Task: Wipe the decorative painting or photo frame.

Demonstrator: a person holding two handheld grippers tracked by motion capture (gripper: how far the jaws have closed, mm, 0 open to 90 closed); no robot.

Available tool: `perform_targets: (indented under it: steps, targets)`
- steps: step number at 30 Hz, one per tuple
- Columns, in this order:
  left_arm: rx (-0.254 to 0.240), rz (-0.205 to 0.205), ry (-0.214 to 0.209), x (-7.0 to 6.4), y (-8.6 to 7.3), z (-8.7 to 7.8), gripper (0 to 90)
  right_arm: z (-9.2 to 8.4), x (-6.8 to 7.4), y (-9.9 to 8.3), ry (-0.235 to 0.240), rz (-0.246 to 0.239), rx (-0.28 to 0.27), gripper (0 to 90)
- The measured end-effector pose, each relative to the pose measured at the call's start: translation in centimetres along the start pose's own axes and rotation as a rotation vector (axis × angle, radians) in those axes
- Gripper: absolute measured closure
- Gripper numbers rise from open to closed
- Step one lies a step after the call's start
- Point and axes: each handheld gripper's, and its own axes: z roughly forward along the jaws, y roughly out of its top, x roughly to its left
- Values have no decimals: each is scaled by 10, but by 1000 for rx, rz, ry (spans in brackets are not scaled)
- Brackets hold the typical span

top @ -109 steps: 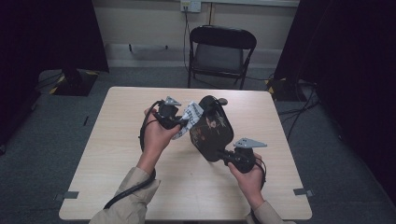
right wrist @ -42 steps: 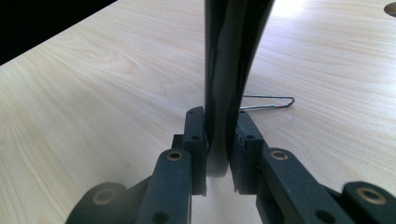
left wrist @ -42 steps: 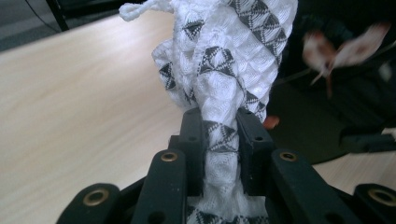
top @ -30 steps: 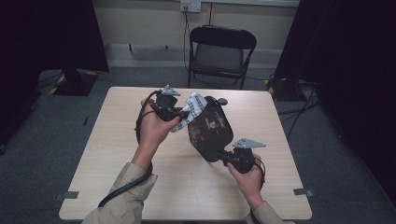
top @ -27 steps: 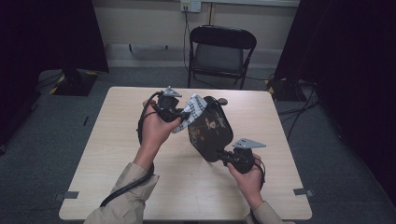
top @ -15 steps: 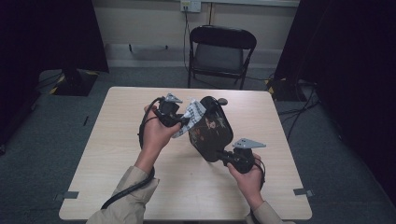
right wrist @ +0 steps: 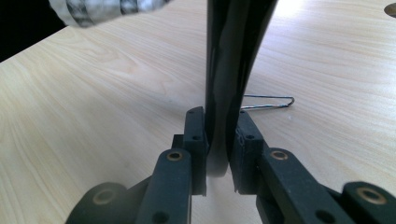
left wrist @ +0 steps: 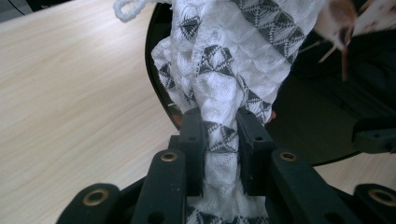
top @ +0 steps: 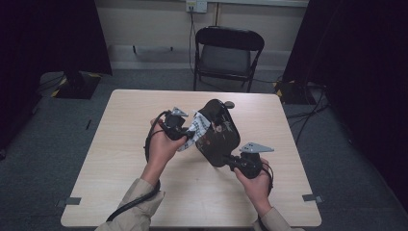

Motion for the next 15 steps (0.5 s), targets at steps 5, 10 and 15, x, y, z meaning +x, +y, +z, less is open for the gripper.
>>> perform_targets:
  steps: [5,10,15]
  targets:
    - [19,-2,6,1,-9,6,745,0,0,0,-1,-1,0,790]
    - [32,-3,8,1,-17,12,744,0,0,0,0,-1,1,790]
    - [47,-4,8,1,-23,17,745,0,0,0,0,0,-1,790]
